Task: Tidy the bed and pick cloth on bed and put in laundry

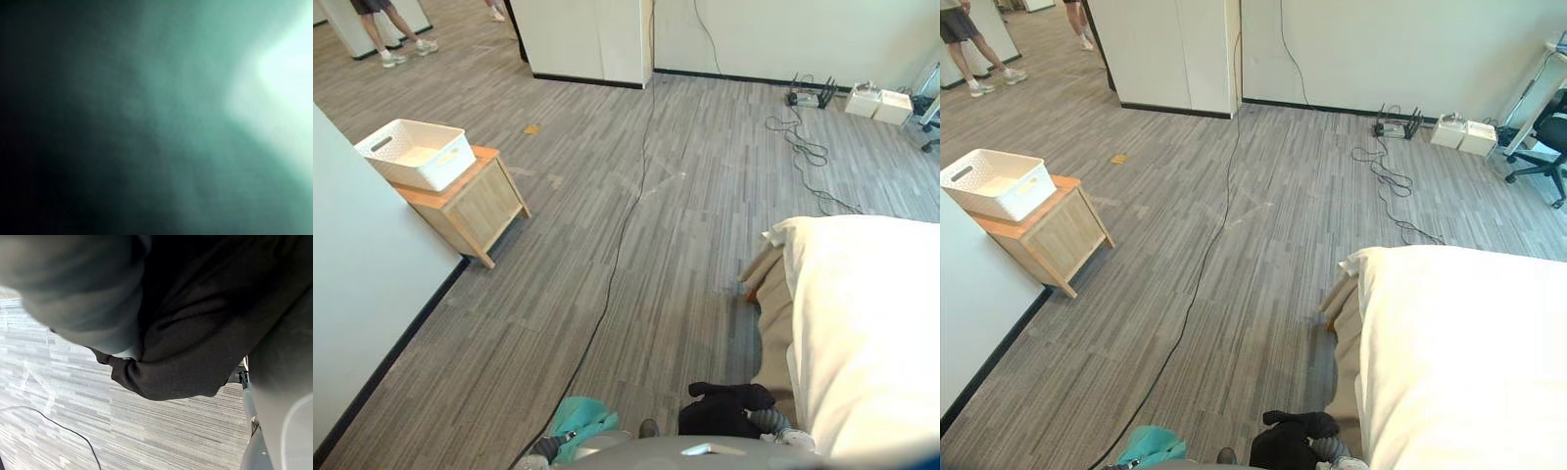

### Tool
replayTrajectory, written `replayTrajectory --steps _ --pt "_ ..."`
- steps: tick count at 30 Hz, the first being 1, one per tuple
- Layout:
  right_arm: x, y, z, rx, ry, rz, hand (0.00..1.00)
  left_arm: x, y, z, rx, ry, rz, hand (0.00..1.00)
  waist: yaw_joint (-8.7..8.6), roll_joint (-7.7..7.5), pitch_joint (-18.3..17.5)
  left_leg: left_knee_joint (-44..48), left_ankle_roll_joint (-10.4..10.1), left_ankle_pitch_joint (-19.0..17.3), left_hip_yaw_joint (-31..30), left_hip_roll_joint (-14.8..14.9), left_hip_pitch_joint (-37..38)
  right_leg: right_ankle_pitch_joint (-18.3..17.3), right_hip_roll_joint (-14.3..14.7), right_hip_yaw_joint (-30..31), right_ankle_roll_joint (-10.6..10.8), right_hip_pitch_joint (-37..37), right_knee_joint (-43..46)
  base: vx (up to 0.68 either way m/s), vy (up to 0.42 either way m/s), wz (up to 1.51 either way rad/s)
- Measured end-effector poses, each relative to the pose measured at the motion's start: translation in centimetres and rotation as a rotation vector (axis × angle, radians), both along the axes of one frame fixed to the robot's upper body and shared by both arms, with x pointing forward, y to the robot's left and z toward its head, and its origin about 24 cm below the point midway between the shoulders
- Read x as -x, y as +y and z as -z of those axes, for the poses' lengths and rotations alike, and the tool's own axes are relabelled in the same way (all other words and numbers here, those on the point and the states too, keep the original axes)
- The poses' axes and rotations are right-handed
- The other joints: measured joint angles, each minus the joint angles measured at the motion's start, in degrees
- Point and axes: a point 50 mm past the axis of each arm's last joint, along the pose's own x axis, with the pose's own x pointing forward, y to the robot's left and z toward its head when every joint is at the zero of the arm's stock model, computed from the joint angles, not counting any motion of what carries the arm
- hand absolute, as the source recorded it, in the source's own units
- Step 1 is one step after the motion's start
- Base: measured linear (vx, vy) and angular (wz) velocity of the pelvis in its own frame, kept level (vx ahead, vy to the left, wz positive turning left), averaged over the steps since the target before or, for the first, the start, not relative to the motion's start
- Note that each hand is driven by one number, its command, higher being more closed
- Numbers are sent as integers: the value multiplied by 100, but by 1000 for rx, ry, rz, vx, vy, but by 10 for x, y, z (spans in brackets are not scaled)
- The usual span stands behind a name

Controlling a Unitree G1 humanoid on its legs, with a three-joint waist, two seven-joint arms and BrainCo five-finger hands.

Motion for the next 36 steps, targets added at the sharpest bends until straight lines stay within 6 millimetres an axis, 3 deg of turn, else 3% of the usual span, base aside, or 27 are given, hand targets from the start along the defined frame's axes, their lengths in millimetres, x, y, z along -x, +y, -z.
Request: replayTrajectory --steps 3,5,8,13,16,23,25,26,29,30,31,32,34,36 --pt "-1 2 -1 -12 -23 60 100 3 1 0 17 -15 -105 100 -156 -5 1 -3 -7 -13 88 46 -77 0 28 161 0 -101 6 4 -66 -25" --pt "1 0 -2 -2 -39 103 100 1 1 -1 33 -48 -170 100 -164 -11 -8 -4 2 -25 145 73 -150 1 38 161 -1 -154 7 -3 -79 -11" --pt "-1 0 -4 11 -77 173 100 -13 2 -4 59 -130 -231 100 -216 -37 4 -3 19 -37 113 77 -205 1 18 136 -1 -185 17 30 -62 11" --pt "-9 -2 -8 10 -128 261 100 -65 -5 -20 150 -359 -225 100 -257 -87 1 -2 -60 69 -323 16 -258 1 34 -164 -2 -186 199 69 -62 41" --pt "-18 -6 -11 8 -158 279 100 -80 -9 -27 182 -432 -215 100 -260 -83 0 0 -15 112 -471 -34 -280 0 32 -187 -3 -187 210 111 -60 35" --pt "-44 -4 -19 -8 -244 256 100 -80 -13 -32 190 -502 -175 100 -227 -50 22 44 -8 170 -553 -38 -239 -28 53 -17 -52 -215 339 89 -67 11" --pt "-58 -5 -26 -4 -296 207 100 -84 -14 -38 190 -556 -172 100 -165 -58 62 716 -127 79 -303 -69 -750 -16 -38 26 -57 -341 306 22 -60 -2" --pt "-68 -6 -31 -2 -332 196 100 -92 -16 -43 200 -593 -172 100 -161 -68 223 1587 -172 48 -25 -71 -1235 59 -56 12 -67 -356 304 -50 -51 20" --pt "-74 -9 -37 13 -366 180 100 -98 -22 -52 223 -654 -175 100 -57 46 361 3012 -318 -54 448 187 -1815 63 -35 44 -172 -278 356 -56 -34 -9" --pt "-79 -10 -42 22 -395 161 100 -98 -24 -55 236 -680 -189 100 77 122 416 3429 -486 -176 501 249 -1950 -181 -30 202 -211 -186 320 -61 -48 -36" --pt "-82 -11 -44 24 -410 155 100 -99 -25 -55 242 -686 -193 100 87 122 417 3508 -518 -227 501 238 -2009 -324 -40 278 -189 -193 300 -89 -77 -31" --pt "-89 -14 -50 35 -441 142 100 -100 -30 -55 269 -690 -206 100 87 320 487 3487 -462 -420 424 278 -2001 -500 13 284 -130 -193 265 -120 -20 0" --pt "-87 -17 -51 49 -444 152 100 -100 -41 -54 309 -688 -216 100 66 471 485 2666 -416 -584 361 271 -1663 -561 54 340 -210 -328 438 -125 42 -3" --pt "-85 -15 -50 47 -437 157 100 -95 -42 -52 318 -673 -216 100 84 497 477 2038 -402 -586 446 240 -1406 -544 49 427 -260 -349 404 -97 41 -11"
